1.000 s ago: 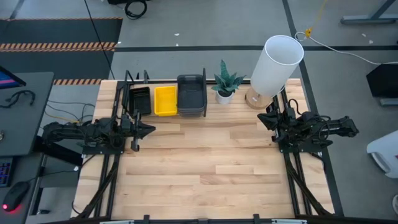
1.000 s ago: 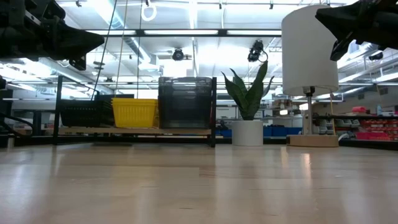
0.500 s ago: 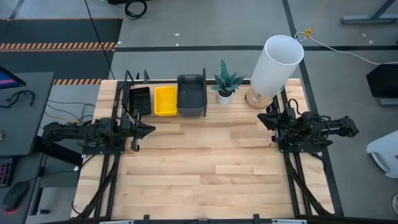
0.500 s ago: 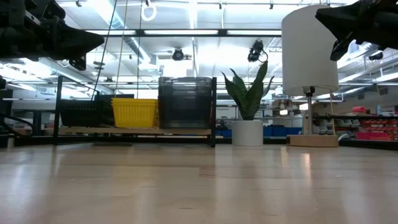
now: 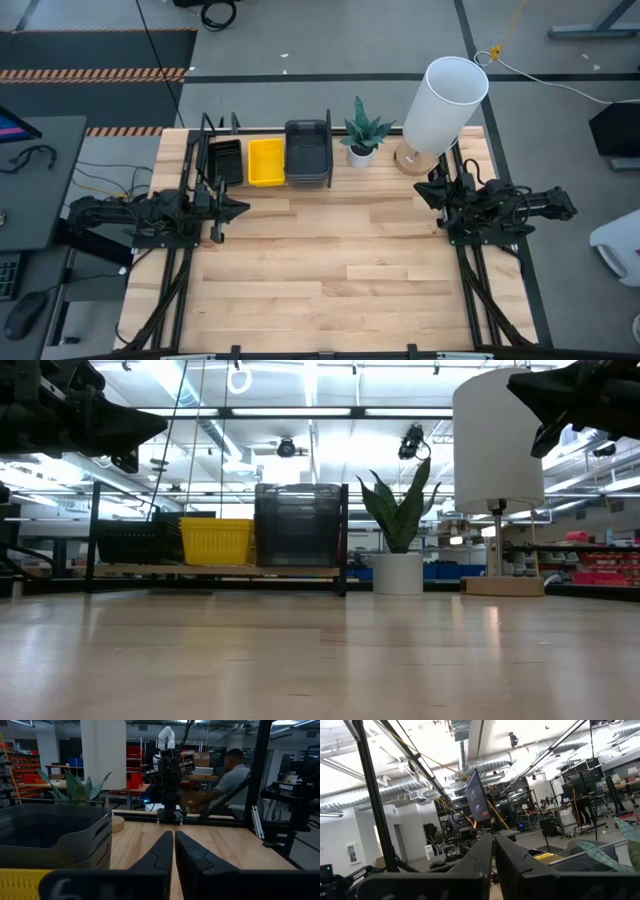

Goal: Stack baskets on shelf by color
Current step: Return to Home Position

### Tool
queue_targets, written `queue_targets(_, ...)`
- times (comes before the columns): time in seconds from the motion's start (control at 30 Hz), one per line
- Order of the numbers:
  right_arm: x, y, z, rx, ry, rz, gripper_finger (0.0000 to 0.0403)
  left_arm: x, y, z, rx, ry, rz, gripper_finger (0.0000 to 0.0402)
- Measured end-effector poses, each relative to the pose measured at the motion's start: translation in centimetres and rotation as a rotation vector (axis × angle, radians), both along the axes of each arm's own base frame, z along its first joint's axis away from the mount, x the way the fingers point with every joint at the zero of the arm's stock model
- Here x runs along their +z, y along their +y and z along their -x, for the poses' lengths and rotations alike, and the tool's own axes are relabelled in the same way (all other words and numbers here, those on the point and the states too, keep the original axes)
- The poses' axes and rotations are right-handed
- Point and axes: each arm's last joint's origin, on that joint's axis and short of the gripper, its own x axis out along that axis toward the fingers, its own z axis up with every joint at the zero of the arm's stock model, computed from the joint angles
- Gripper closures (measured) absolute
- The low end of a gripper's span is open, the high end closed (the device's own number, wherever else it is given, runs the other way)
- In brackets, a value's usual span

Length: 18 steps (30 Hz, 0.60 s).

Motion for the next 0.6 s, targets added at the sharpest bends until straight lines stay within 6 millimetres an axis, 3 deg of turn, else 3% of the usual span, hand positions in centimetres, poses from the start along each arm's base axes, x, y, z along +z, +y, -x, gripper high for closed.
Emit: queue_targets(0.6, 0.0, 0.0, 0.0, 0.0, 0.0, 0.0, 0.0376, 0.0, 0.0, 0.0, 0.0, 0.0, 0.0, 0.0375)
